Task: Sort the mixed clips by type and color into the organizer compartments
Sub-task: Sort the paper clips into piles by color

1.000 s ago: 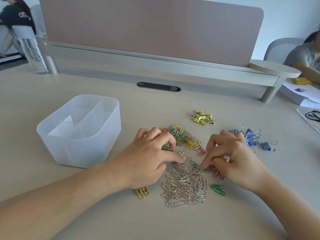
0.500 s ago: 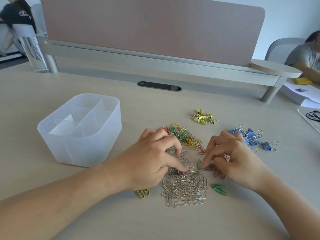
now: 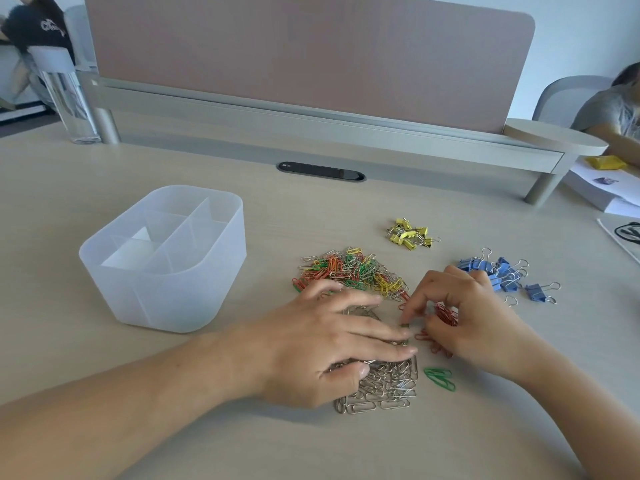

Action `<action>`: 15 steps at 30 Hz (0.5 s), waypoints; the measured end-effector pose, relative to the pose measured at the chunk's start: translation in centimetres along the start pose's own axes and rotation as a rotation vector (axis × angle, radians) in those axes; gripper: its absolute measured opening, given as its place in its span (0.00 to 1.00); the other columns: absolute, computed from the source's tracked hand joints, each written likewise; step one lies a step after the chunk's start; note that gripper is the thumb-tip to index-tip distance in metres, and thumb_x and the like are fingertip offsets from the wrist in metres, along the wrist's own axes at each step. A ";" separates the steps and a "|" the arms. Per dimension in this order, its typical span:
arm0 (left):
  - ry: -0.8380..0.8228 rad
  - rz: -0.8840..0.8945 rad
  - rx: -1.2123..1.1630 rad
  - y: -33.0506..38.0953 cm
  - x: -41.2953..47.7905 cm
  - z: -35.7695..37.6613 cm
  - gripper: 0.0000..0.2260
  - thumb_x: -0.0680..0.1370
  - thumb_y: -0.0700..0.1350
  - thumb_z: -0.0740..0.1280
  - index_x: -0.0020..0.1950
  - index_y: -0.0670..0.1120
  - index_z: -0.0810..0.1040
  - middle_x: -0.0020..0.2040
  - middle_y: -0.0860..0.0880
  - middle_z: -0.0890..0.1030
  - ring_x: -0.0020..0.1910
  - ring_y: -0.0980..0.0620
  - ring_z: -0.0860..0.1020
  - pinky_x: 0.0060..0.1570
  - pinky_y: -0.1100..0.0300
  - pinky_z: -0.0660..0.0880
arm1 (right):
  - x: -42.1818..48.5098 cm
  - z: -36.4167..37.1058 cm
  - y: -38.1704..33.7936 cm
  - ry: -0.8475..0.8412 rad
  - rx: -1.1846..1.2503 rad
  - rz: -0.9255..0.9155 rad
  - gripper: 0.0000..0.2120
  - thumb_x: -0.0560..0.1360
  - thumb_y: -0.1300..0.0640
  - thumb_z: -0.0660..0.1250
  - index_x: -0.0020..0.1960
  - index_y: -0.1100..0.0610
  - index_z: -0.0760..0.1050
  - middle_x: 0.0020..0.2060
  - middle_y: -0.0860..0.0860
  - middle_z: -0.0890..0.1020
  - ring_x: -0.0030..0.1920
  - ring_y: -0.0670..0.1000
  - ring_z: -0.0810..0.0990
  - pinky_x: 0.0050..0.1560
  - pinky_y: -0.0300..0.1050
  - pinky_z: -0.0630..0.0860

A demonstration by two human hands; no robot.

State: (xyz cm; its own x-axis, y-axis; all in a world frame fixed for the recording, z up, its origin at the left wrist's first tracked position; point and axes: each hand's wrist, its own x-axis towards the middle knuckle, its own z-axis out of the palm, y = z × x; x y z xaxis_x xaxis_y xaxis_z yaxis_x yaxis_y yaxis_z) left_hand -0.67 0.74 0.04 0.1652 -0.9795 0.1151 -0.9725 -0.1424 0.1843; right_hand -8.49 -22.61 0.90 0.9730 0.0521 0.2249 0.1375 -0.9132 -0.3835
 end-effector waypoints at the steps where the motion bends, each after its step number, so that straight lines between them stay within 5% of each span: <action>1: -0.002 -0.003 -0.009 0.0 0.0 0.0 0.25 0.78 0.52 0.48 0.74 0.61 0.66 0.74 0.65 0.64 0.77 0.55 0.54 0.72 0.45 0.48 | 0.0 0.0 0.0 -0.006 0.003 0.001 0.12 0.67 0.56 0.62 0.39 0.39 0.78 0.42 0.39 0.79 0.49 0.45 0.73 0.59 0.50 0.60; 7: 0.104 0.022 0.027 0.1 -0.3 -0.7 0.22 0.75 0.48 0.54 0.66 0.57 0.77 0.63 0.62 0.77 0.65 0.55 0.68 0.66 0.47 0.58 | -0.1 -1.1 0.2 -0.084 0.076 -0.015 0.10 0.65 0.52 0.66 0.44 0.39 0.77 0.47 0.38 0.78 0.50 0.43 0.71 0.59 0.45 0.59; 12: 0.048 0.057 0.039 0.4 0.1 0.0 0.26 0.76 0.48 0.52 0.75 0.60 0.65 0.73 0.65 0.66 0.74 0.53 0.59 0.70 0.45 0.56 | -0.3 -2.4 1.0 -0.239 0.108 0.010 0.13 0.65 0.39 0.70 0.47 0.39 0.77 0.49 0.39 0.77 0.53 0.43 0.70 0.61 0.46 0.59; 15: 0.013 0.064 0.039 0.5 0.3 0.5 0.27 0.76 0.49 0.50 0.75 0.60 0.64 0.75 0.66 0.62 0.77 0.54 0.53 0.72 0.44 0.51 | -0.4 -2.6 1.2 -0.296 0.081 0.018 0.10 0.68 0.44 0.76 0.46 0.40 0.78 0.48 0.41 0.77 0.54 0.44 0.71 0.62 0.45 0.60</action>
State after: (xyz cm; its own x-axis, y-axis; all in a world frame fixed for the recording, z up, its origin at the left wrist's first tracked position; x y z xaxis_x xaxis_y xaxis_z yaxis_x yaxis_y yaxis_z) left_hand -1.21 0.31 -0.32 0.1042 -0.9849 0.1382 -0.9868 -0.0851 0.1379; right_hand -9.23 -24.73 2.69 0.9856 0.1621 -0.0487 0.1221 -0.8803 -0.4584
